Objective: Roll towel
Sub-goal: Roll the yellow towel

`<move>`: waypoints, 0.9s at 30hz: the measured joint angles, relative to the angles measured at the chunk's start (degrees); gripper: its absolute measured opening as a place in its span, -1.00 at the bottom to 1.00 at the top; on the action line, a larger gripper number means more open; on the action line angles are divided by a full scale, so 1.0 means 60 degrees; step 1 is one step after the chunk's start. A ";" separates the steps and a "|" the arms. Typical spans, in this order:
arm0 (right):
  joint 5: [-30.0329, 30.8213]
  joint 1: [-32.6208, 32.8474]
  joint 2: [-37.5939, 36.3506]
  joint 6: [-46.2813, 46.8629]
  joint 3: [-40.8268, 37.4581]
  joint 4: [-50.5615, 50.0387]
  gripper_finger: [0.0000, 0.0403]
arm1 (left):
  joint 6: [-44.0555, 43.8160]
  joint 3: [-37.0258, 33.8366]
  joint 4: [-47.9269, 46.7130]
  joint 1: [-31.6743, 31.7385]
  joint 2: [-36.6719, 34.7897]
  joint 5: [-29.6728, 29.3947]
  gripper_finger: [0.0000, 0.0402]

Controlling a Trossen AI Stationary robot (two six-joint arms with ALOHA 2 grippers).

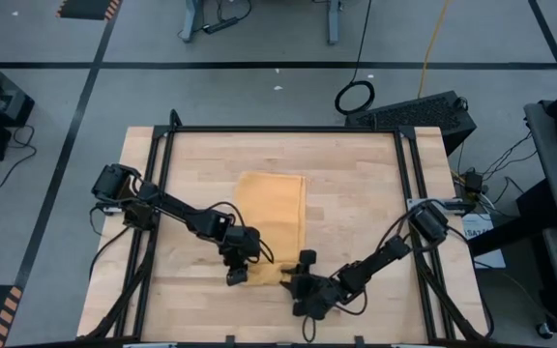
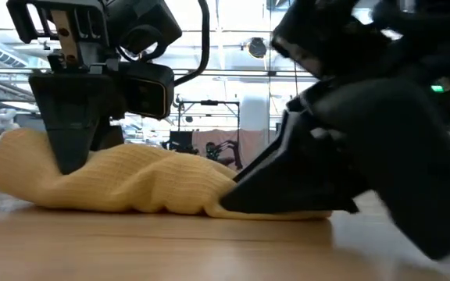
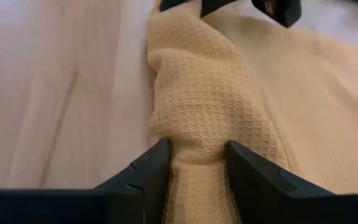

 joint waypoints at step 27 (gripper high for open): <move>-0.3581 -0.0995 -0.0700 0.1449 -0.0036 -0.0242 -0.72 | 0.3304 0.0018 0.0321 -0.4407 -0.2042 -0.8034 -0.25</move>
